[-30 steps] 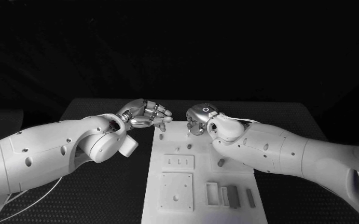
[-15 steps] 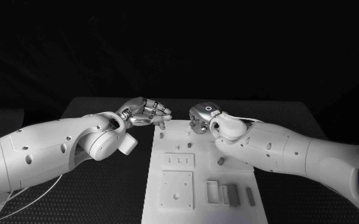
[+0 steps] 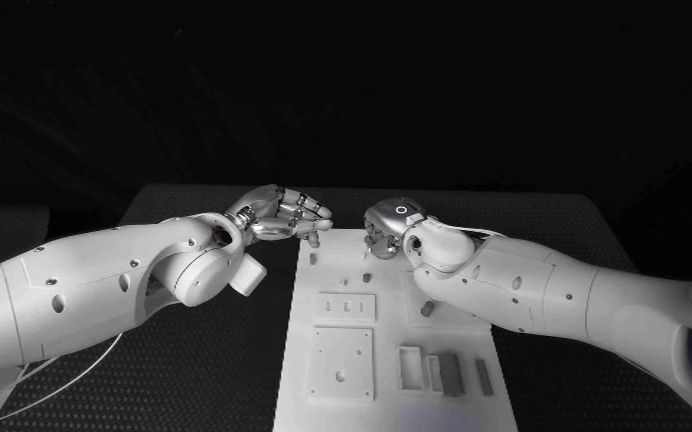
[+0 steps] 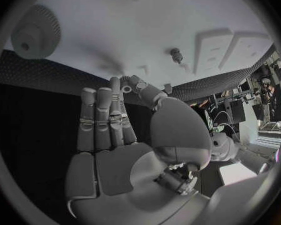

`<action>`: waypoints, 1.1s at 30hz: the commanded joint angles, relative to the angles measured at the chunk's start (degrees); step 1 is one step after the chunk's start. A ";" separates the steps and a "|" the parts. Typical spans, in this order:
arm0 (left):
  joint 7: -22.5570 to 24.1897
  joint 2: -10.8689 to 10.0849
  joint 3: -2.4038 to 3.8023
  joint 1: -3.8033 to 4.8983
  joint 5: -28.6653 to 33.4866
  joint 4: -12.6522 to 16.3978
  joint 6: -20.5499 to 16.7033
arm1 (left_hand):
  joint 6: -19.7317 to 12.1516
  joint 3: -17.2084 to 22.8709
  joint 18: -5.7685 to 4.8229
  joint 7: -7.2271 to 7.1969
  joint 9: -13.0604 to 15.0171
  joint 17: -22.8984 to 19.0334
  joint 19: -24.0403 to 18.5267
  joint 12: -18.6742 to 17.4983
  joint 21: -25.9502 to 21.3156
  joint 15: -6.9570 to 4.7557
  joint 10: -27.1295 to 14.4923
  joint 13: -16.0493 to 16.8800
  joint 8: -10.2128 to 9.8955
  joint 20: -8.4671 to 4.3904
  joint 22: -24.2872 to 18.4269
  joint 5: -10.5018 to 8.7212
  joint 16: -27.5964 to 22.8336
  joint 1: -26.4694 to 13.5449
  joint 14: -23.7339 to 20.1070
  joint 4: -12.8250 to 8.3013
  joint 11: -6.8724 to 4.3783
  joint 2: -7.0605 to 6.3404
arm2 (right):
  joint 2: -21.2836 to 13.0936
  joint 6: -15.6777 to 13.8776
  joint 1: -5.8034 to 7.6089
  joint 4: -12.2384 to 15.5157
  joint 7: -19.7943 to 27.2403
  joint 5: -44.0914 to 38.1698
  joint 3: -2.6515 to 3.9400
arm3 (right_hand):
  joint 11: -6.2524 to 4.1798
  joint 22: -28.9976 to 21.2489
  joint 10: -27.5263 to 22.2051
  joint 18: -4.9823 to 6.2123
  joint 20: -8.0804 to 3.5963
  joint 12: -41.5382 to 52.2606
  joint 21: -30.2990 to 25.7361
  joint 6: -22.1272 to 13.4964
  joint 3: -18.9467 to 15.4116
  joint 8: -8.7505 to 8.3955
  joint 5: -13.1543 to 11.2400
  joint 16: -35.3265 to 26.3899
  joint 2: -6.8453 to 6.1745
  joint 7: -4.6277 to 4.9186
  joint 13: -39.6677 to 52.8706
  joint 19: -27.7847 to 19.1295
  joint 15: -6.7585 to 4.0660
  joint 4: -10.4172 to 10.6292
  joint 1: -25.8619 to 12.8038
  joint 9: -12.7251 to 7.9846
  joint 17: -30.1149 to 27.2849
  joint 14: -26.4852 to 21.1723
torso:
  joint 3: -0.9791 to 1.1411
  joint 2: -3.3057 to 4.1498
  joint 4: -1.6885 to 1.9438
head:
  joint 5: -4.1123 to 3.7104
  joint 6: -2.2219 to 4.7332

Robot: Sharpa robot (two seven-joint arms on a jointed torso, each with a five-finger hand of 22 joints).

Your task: Assemble the parts on the task board

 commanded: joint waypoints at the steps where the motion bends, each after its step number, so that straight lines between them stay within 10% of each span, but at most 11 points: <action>1: 0.38 0.09 0.05 0.16 0.27 0.16 0.43 | 0.24 0.05 1.12 0.03 0.09 0.08 0.15 -0.30 -0.25 0.19 0.11 0.10 -0.36 -0.29 0.10 -0.26 -0.37 0.32 -0.30 0.14 0.12 0.04 | 0.26 0.53 -0.08 -0.23 0.19 -0.32 -0.01 | -0.04 0.88 0.46 0.79 -0.20 0.22 0.24 0.40 0.22 -0.27 0.12 -0.01 -0.19 -0.12 -0.07 0.26 -0.02 -0.10 0.41 0.07 -0.10 0.25 | -0.03 -0.06 -0.02 | 0.02 -0.05; 17: 0.32 0.24 0.05 0.16 0.27 0.12 0.48 | 0.25 0.03 1.13 0.01 0.12 0.13 0.16 -0.37 -0.30 0.19 0.14 0.16 -0.38 -0.28 0.15 -0.26 -0.41 0.31 -0.29 0.14 0.12 0.09 | 1.26 0.70 -0.14 -1.66 0.37 0.09 -0.01 | 0.03 0.86 0.23 0.79 -0.19 0.05 0.17 0.16 0.21 -0.46 0.12 -0.09 -0.27 -0.02 -0.17 0.26 0.02 -0.20 0.36 0.02 -0.18 0.25 | -0.05 -0.05 -0.02 | 0.10 -0.11; 33: 0.20 0.18 0.05 0.16 0.27 0.15 0.51 | 0.24 0.01 1.12 0.02 0.13 0.17 0.17 -0.44 -0.34 0.20 0.14 0.21 -0.42 -0.28 0.18 -0.26 -0.44 0.27 -0.29 0.16 0.12 0.13 | 1.48 1.24 -0.14 -2.38 1.05 2.13 -0.02 | 2.19 0.87 -5.36 0.79 0.20 -2.50 -0.58 -5.15 0.44 -3.75 0.13 -0.19 -1.82 2.42 -2.51 -0.31 1.95 -0.34 0.64 -1.78 -0.39 -0.70 | -0.07 -0.05 -0.03 | 0.04 -0.01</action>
